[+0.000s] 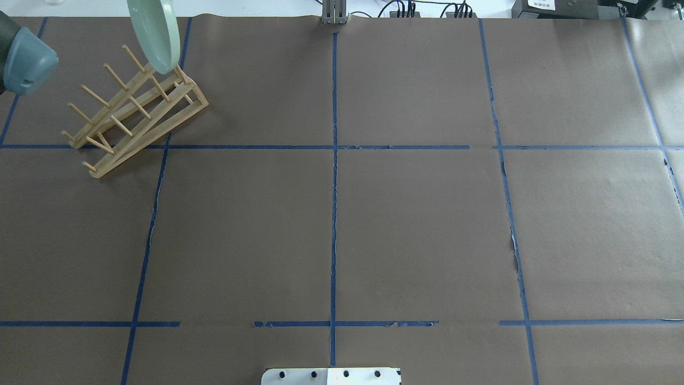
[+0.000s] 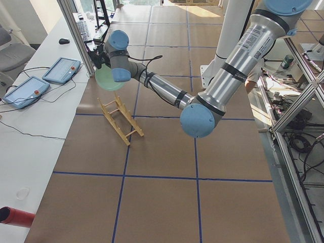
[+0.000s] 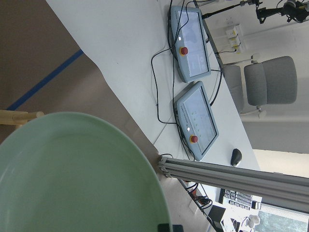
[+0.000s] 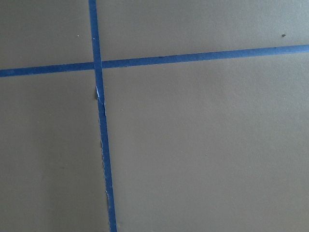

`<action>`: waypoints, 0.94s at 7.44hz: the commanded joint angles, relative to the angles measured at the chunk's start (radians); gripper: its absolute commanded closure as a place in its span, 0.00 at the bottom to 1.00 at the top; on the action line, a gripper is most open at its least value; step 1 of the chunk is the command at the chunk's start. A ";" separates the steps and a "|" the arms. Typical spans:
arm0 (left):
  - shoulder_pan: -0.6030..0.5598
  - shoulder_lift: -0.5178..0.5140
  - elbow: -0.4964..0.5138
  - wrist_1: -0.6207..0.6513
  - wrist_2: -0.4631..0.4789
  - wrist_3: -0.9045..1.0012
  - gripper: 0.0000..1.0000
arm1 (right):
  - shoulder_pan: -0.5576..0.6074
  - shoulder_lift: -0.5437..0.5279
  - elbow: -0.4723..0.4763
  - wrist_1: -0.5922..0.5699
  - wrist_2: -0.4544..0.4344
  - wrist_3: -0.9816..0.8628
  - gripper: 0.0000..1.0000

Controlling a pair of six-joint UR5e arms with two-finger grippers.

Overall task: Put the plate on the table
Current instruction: 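Close the left gripper on the plate rim and lift it from the rack, then carry the plate toward the robot and lower it flat onto the table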

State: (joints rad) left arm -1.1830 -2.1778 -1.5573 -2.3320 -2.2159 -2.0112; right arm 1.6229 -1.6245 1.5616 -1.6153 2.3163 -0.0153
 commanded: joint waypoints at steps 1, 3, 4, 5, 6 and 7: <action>0.171 -0.123 -0.035 0.335 0.017 0.063 1.00 | 0.000 0.000 0.000 0.000 0.000 0.000 0.00; 0.395 -0.210 -0.018 0.640 0.245 0.245 1.00 | 0.000 0.000 0.000 0.000 0.000 0.000 0.00; 0.473 -0.235 -0.007 0.789 0.293 0.329 1.00 | 0.000 0.000 0.000 0.000 0.000 0.000 0.00; 0.541 -0.278 0.031 0.947 0.344 0.429 1.00 | 0.000 0.000 0.000 0.000 0.000 0.000 0.00; 0.601 -0.316 0.101 1.041 0.393 0.460 1.00 | 0.000 0.000 0.000 0.000 0.000 0.000 0.00; 0.644 -0.315 0.140 1.054 0.447 0.462 1.00 | 0.000 0.000 0.000 0.000 0.000 0.000 0.00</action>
State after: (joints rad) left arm -0.6050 -2.4736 -1.4756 -1.3475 -1.8356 -1.5786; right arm 1.6229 -1.6245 1.5616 -1.6153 2.3163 -0.0153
